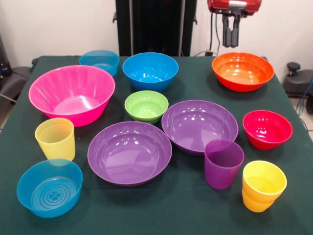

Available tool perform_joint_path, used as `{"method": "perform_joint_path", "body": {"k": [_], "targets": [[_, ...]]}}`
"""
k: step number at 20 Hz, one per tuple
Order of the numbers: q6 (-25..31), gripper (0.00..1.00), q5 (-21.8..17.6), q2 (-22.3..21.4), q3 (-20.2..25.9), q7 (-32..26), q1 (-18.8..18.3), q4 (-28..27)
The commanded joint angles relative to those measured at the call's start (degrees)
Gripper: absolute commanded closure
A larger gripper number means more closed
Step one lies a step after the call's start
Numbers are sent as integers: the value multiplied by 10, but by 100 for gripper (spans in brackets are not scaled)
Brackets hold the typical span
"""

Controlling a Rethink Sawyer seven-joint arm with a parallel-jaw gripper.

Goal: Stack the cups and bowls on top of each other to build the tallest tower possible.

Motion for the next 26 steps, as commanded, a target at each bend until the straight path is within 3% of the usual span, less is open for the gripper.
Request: {"method": "perform_joint_path", "body": {"k": [1, 8, 11, 15, 19, 26], "targets": [[-23, 100, -48, 53, -19, 72, -17, 6], [-107, 100, -13, 123, -85, 99, -16, 11], [-82, 100, -49, 79, -59, 122, -35, 35], [8, 100, -49, -10, -22, 131, -34, 62], [49, 100, -29, -43, -19, 127, -11, 62], [71, 100, -9, -67, -32, 143, 13, 56]]}}
